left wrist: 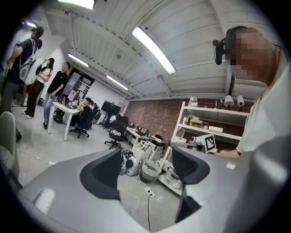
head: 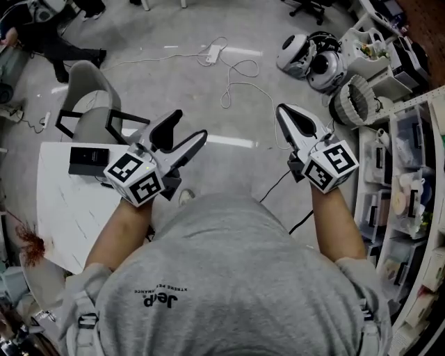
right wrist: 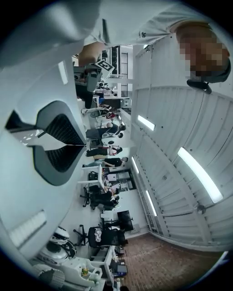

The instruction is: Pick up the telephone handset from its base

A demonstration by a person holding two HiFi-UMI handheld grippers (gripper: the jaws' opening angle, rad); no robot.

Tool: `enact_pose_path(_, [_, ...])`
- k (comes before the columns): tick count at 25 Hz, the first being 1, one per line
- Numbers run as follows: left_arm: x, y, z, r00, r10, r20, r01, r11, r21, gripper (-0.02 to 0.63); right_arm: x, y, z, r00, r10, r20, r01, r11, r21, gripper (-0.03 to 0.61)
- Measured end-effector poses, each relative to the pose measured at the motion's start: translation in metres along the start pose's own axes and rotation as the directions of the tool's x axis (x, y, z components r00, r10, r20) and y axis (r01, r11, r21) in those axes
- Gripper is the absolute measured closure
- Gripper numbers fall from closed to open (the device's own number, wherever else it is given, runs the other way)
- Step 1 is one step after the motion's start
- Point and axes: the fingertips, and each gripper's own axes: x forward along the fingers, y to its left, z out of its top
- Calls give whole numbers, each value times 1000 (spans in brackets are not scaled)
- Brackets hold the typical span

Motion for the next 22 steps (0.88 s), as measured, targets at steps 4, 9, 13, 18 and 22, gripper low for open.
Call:
enact_pose_path(4, [7,17,1,998,-56,-26,56,998,-4,229,22,-2,1,999,-40,-24,40,999,-3,572])
enact_pose_path(9, [-4,33,5,1000,-15,2,15,999,-30,229,55,10,5,999,20,-47,-21,1000,-21,572])
enact_pose_path(13, [-36,55,2,996,78,38,-76,996,-49,229,93,34,1,991,122,-62,-124,992,-38,572])
enact_pose_path(18, [-113,104,-9,955,282,94,-272,957,-101,229,168,87,-12,951,292,-99,-299,953,-55,572])
enact_pose_path(22, [-190,158,-31,893,435,118,-414,895,-163,229,238,144,-41,907,398,-139,-408,911,-56,572])
